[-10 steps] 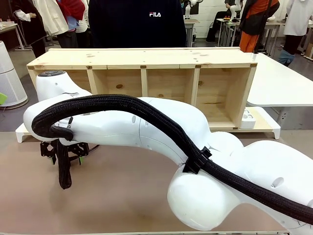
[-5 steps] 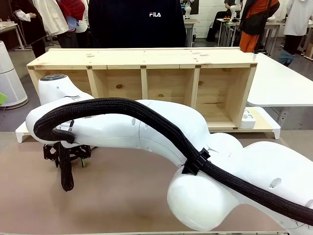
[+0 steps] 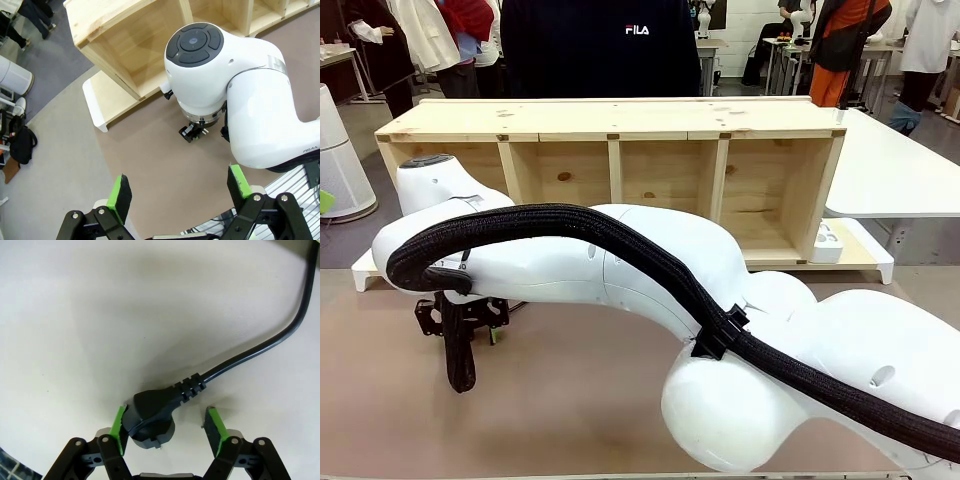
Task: Perform cable management.
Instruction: When the cord part of the Power Cable appears at the lower middle area of the table and stops, grasp the cord part of the Power Cable.
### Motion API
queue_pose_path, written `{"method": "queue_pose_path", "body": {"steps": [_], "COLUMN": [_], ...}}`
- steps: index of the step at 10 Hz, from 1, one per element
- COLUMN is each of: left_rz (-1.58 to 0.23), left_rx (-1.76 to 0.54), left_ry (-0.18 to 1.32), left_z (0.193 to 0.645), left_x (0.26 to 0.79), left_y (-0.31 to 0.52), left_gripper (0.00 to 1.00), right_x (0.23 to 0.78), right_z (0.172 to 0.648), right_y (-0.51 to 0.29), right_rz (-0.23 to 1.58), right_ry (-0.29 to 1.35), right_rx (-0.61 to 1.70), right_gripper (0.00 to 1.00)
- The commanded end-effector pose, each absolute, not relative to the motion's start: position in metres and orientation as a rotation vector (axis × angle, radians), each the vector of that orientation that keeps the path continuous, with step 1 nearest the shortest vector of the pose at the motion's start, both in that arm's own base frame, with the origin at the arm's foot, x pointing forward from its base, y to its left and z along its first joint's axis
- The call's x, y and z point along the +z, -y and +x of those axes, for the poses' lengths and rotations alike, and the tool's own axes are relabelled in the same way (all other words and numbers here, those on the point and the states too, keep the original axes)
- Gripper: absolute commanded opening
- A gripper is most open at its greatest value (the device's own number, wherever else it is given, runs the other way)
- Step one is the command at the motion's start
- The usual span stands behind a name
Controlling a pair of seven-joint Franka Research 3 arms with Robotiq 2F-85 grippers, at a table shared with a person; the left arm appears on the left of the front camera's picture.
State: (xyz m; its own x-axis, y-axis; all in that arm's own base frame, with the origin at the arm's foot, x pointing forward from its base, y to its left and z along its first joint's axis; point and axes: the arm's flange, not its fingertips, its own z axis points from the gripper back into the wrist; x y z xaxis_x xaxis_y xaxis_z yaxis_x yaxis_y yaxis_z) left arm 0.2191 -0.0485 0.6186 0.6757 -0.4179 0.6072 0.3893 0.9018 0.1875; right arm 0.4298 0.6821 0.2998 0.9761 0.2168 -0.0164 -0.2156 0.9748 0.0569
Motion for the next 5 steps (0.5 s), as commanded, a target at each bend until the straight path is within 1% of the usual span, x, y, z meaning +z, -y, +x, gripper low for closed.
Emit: {"method": "queue_pose_path", "body": {"steps": [1, 2, 5], "left_rz": [0.033, 0.033, 0.033], "left_rx": [-0.436, -0.436, -0.436], "left_ry": [0.703, 0.703, 0.703], "left_z": [0.2203, 0.2203, 0.2203], "left_x": [0.6167, 0.6167, 0.6167], "left_y": [0.0495, 0.0495, 0.0495], "left_gripper": [1.00, 1.00, 1.00], "right_x": [0.3048, 0.3054, 0.3056], "right_z": [0.4770, 0.4772, 0.4787], "right_y": [-0.7531, -0.7531, -0.7527], "right_rz": [0.009, 0.008, 0.028], "right_ry": [-0.004, 0.001, -0.025], "right_rx": [0.235, 0.242, 0.226], "right_gripper": [0.58, 0.22, 0.22]}}
